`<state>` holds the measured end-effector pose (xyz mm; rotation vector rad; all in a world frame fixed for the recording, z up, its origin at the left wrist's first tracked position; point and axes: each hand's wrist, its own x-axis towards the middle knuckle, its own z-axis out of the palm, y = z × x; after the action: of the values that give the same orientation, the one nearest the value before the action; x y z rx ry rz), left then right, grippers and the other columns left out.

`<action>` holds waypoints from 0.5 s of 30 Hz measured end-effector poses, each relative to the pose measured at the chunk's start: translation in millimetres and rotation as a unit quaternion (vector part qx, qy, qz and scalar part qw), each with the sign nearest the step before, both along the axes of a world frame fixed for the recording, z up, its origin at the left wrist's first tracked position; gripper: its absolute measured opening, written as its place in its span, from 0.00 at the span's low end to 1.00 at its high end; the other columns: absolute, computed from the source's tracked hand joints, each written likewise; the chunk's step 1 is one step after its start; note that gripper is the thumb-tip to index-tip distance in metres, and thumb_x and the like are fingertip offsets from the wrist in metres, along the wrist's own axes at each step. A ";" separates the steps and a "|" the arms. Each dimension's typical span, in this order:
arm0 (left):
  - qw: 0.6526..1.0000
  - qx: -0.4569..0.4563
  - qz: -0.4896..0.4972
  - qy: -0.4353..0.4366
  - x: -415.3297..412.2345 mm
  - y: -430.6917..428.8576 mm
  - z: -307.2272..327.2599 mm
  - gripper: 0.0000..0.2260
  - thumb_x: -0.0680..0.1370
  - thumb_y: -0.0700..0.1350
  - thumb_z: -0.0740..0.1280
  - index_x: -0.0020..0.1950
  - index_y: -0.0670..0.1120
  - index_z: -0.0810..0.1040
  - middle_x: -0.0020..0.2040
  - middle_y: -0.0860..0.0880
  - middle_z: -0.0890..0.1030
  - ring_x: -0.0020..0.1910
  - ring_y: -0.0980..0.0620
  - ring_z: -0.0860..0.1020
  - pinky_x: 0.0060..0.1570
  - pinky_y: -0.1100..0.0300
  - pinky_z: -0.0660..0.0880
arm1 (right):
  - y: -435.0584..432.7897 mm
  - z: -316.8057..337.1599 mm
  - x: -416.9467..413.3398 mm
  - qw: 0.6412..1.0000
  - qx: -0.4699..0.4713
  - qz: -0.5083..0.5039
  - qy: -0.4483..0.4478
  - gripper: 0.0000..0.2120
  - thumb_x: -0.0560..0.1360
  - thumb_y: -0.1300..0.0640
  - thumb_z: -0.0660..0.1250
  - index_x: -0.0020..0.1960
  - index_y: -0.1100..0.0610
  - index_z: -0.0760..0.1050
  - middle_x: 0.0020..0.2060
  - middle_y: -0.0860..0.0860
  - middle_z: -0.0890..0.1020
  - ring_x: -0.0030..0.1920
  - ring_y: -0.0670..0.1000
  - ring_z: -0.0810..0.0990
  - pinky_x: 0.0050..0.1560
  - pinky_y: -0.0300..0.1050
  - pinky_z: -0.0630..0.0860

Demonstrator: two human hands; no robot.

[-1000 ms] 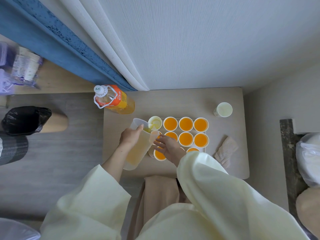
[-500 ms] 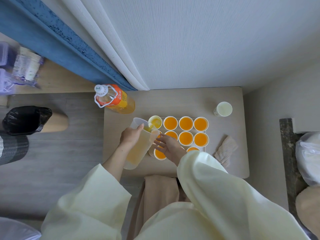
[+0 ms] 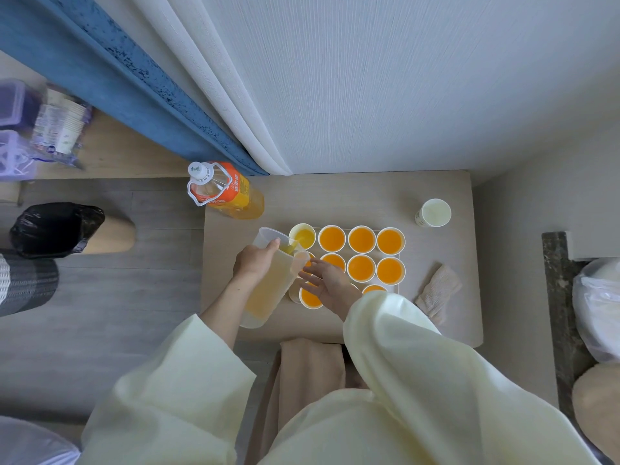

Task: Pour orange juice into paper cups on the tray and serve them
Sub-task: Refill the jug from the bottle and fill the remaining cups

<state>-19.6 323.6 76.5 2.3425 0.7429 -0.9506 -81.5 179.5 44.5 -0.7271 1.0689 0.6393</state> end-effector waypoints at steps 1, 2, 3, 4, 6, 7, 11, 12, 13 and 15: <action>1.000 -0.001 -0.001 0.000 -0.3 0.0 0.0 0.29 0.77 0.64 0.59 0.59 0.38 0.77 0.56 0.38 0.80 0.54 0.39 0.78 0.48 0.53 0.72 | -0.2 0.2 -0.2 1.000 0.000 0.001 -0.001 0.12 0.80 0.65 0.61 0.63 0.60 0.71 0.54 0.59 0.80 0.57 0.58 0.80 0.61 0.54 0.77; 1.000 -0.001 -0.002 0.000 -0.5 -0.2 0.4 0.29 0.78 0.64 0.59 0.59 0.38 0.77 0.56 0.38 0.80 0.54 0.39 0.78 0.49 0.53 0.72 | -0.3 0.9 -0.1 1.000 0.000 0.000 -0.002 0.12 0.80 0.65 0.61 0.62 0.60 0.71 0.54 0.59 0.80 0.57 0.58 0.80 0.61 0.54 0.77; 1.000 0.000 0.000 0.001 -0.6 -0.1 0.7 0.29 0.78 0.64 0.59 0.60 0.38 0.77 0.56 0.38 0.80 0.54 0.39 0.78 0.48 0.52 0.72 | -0.3 1.6 0.0 1.000 -0.001 0.001 -0.003 0.12 0.80 0.65 0.61 0.63 0.60 0.71 0.54 0.59 0.80 0.57 0.58 0.80 0.61 0.54 0.77; 1.000 0.000 0.001 0.001 -0.8 -0.4 1.4 0.29 0.78 0.64 0.59 0.60 0.38 0.76 0.56 0.38 0.79 0.55 0.39 0.78 0.48 0.52 0.72 | -0.4 1.7 0.2 1.000 -0.002 0.002 -0.002 0.12 0.80 0.65 0.61 0.63 0.60 0.71 0.55 0.60 0.80 0.58 0.58 0.80 0.61 0.54 0.77; 1.000 0.000 0.001 0.002 -1.0 -0.3 2.3 0.29 0.78 0.64 0.59 0.60 0.38 0.76 0.56 0.38 0.80 0.54 0.39 0.78 0.47 0.53 0.72 | -0.3 1.6 -0.2 1.000 -0.003 0.002 -0.001 0.12 0.80 0.65 0.61 0.63 0.60 0.71 0.57 0.60 0.80 0.58 0.58 0.80 0.61 0.55 0.76; 1.000 0.000 0.000 0.001 -1.3 0.0 2.1 0.29 0.78 0.64 0.59 0.59 0.38 0.77 0.56 0.38 0.80 0.54 0.39 0.78 0.47 0.53 0.72 | -0.1 2.0 -0.5 1.000 -0.003 0.001 -0.001 0.12 0.80 0.65 0.60 0.63 0.60 0.71 0.57 0.60 0.80 0.58 0.58 0.80 0.61 0.55 0.76; 1.000 -0.001 -0.001 -0.003 -3.0 -0.4 3.2 0.28 0.78 0.64 0.59 0.60 0.39 0.77 0.56 0.39 0.80 0.53 0.40 0.79 0.48 0.53 0.72 | 0.4 3.3 -1.9 1.000 -0.002 -0.001 -0.002 0.13 0.80 0.65 0.61 0.64 0.60 0.70 0.55 0.60 0.80 0.57 0.58 0.80 0.57 0.52 0.78; 1.000 -0.001 -0.001 -0.002 -3.5 -0.5 3.7 0.28 0.78 0.64 0.59 0.60 0.39 0.76 0.56 0.39 0.80 0.53 0.40 0.79 0.48 0.53 0.72 | 0.5 3.5 -2.5 1.000 -0.002 -0.002 -0.003 0.12 0.80 0.65 0.61 0.63 0.60 0.70 0.54 0.59 0.80 0.56 0.58 0.80 0.56 0.52 0.78; 1.000 0.000 -0.002 -0.001 -3.9 -0.5 4.1 0.28 0.78 0.64 0.59 0.60 0.39 0.76 0.55 0.39 0.80 0.53 0.40 0.79 0.47 0.53 0.72 | 0.5 4.1 -3.0 1.000 -0.003 -0.001 -0.004 0.11 0.80 0.65 0.60 0.62 0.60 0.70 0.54 0.59 0.80 0.55 0.57 0.80 0.56 0.52 0.78; 1.000 0.003 -0.003 0.000 -4.8 -0.6 5.1 0.28 0.78 0.64 0.59 0.59 0.39 0.76 0.55 0.39 0.80 0.53 0.40 0.79 0.47 0.53 0.72 | 0.5 4.6 -3.8 1.000 -0.003 0.000 -0.006 0.10 0.80 0.65 0.60 0.60 0.60 0.70 0.52 0.58 0.80 0.54 0.57 0.80 0.56 0.52 0.77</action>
<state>-24.4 323.0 81.7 2.3511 0.7391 -0.9532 -85.3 180.0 49.1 -0.7346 1.0612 0.6313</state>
